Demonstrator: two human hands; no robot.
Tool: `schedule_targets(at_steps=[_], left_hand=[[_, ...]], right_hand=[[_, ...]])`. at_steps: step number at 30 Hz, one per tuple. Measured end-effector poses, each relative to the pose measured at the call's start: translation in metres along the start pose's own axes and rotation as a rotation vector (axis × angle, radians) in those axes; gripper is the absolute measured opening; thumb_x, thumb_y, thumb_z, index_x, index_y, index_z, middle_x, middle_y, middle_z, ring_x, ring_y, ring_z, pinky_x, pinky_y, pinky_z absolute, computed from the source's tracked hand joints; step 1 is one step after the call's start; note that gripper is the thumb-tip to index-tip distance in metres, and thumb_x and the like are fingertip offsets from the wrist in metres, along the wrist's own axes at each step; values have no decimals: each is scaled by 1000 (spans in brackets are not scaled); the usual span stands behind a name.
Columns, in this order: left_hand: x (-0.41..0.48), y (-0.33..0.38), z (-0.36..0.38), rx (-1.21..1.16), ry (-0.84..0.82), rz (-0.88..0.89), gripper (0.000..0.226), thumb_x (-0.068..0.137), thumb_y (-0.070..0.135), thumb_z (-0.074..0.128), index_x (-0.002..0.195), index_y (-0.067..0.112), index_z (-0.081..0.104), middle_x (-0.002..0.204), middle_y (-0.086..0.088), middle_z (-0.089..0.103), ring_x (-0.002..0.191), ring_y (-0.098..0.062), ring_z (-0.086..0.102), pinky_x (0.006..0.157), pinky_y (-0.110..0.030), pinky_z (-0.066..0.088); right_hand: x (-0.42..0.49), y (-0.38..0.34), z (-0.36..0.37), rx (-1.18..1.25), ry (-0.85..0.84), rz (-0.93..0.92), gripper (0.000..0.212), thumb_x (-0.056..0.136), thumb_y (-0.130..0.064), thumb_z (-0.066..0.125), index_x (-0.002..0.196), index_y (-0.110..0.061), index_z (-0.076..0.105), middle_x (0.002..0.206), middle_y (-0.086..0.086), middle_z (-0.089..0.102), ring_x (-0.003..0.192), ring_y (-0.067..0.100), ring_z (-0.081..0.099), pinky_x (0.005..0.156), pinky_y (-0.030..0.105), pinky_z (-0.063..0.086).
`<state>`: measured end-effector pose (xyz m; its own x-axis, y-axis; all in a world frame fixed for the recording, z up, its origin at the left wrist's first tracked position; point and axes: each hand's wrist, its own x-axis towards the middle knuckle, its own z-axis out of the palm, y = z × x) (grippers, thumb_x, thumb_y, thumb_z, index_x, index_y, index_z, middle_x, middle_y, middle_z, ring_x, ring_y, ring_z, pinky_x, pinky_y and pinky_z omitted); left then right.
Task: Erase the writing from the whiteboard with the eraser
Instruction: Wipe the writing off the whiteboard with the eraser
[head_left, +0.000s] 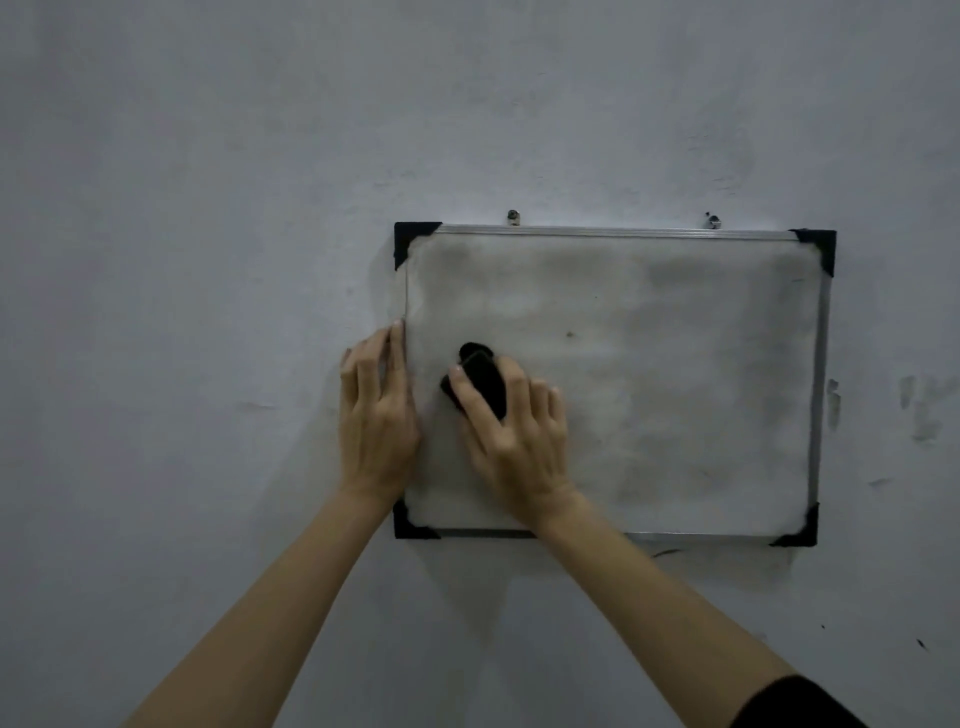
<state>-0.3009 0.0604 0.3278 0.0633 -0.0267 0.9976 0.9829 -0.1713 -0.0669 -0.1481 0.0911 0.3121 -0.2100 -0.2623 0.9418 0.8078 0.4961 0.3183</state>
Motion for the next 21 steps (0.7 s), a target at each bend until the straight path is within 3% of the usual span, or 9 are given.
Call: schedule_targets(at_steps=[5,9,16,21], left_hand=[[-27,1,-1,-34,1,-82,46,95,1,45,138,-10,36,138,-16,29,128,-39,36,114,-49,20],[-43,5,-5,-50,-2,-112,45,95,3,46,138,-7,39,141,-17,28,131,-38,33,113,-51,21],[-70,5,-7,-30,-20,-120,48,92,1,51,139,-2,41,141,-22,28,130,-43,32,113,-53,19],[-84,5,-12,28,-35,-120,46,92,2,50,138,0,44,141,-21,29,130,-39,33,113,-52,21]], right_hand=[[42,50,-8,-84,133,219,29,96,-27,62,121,-16,68,114,19,54,94,33,49,73,43,49],[82,41,8,-74,150,329,28,92,-26,64,118,-17,69,113,20,61,97,33,50,73,44,53],[56,-9,19,-66,33,84,33,90,-23,71,123,-20,68,118,19,64,93,30,54,76,40,44],[-23,-35,-5,38,-93,-138,36,95,-15,58,131,-19,62,126,20,58,96,33,60,76,41,46]])
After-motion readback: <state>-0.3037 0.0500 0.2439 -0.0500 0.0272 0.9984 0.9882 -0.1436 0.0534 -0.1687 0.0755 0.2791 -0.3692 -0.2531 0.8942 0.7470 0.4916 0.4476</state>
